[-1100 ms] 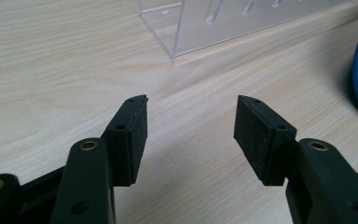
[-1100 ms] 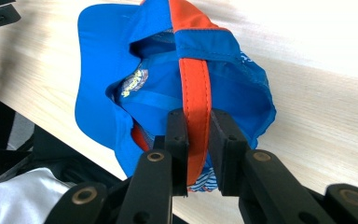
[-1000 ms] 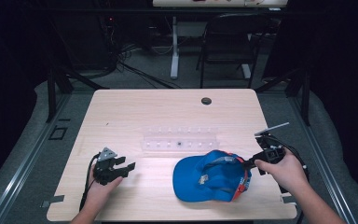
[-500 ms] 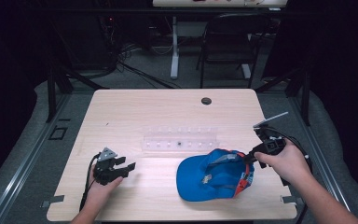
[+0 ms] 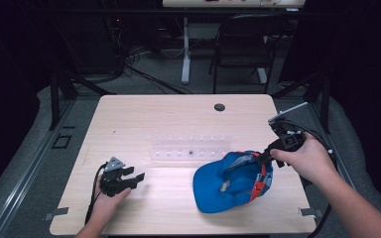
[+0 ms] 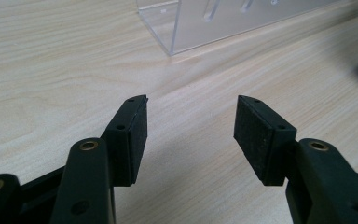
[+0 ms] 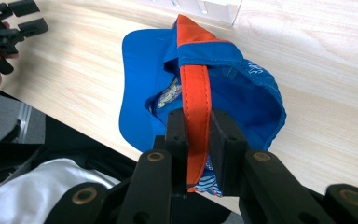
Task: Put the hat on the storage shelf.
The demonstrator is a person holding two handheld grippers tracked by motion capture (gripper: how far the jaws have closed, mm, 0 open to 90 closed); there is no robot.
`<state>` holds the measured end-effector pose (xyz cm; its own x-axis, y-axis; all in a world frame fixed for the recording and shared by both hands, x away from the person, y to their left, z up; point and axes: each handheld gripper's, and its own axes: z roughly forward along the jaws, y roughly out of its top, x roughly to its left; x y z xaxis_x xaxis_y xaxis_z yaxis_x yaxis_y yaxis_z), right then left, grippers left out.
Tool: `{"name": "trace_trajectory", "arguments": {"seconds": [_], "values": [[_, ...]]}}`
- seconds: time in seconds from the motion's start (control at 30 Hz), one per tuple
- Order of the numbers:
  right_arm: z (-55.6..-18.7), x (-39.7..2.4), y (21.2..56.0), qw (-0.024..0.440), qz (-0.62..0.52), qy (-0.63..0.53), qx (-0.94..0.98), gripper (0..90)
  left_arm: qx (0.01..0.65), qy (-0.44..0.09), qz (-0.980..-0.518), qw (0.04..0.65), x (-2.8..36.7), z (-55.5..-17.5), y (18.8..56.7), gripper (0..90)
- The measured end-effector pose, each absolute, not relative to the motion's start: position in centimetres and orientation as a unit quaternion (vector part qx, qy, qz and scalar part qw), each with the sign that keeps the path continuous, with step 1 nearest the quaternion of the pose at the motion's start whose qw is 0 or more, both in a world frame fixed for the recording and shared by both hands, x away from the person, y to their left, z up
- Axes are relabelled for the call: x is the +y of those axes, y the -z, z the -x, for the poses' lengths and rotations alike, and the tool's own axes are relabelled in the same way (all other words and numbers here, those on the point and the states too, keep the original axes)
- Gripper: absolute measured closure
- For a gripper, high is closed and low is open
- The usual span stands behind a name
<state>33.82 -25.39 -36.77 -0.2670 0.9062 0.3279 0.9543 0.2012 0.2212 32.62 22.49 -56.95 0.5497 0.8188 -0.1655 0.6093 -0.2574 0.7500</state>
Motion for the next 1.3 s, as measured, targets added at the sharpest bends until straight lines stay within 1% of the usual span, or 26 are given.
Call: {"name": "trace_trajectory", "arguments": {"seconds": [0.27,0.67,0.73,0.97,1.0,1.03,1.07,1.1,1.3], "values": [[-34.1,-24.3,34.7,0.060,0.593,0.171,-0.785,78.5,0.457,-0.129,-0.782,0.403,22.5,-32.6,57.0,45.1],[-34.2,-23.2,32.9,0.059,0.592,0.170,-0.786,78.5,0.454,-0.121,-0.789,0.395,22.5,-32.6,56.8,45.1],[-34.2,-23.1,32.5,0.064,0.596,0.178,-0.780,78.4,0.454,-0.122,-0.789,0.396,22.5,-32.6,56.8,45.1],[-34.7,-23.7,31.4,0.115,0.603,0.208,-0.762,78.4,0.452,-0.122,-0.790,0.396,22.5,-32.6,56.8,45.1],[-34.7,-23.7,31.4,0.115,0.603,0.208,-0.762,78.4,0.452,-0.122,-0.790,0.396,22.5,-32.6,56.8,45.1],[-34.8,-23.9,31.3,0.130,0.609,0.219,-0.751,78.4,0.452,-0.123,-0.790,0.395,22.5,-32.6,56.8,45.1],[-34.8,-23.9,31.3,0.130,0.609,0.219,-0.751,78.4,0.452,-0.123,-0.790,0.395,22.5,-32.6,56.8,45.1],[-34.9,-24.1,31.4,0.146,0.613,0.232,-0.741,78.4,0.452,-0.123,-0.789,0.397,22.5,-32.6,56.8,45.1],[-35.2,-24.8,31.6,0.182,0.621,0.257,-0.718,78.5,0.452,-0.124,-0.789,0.398,22.5,-32.6,56.9,45.1]]}}
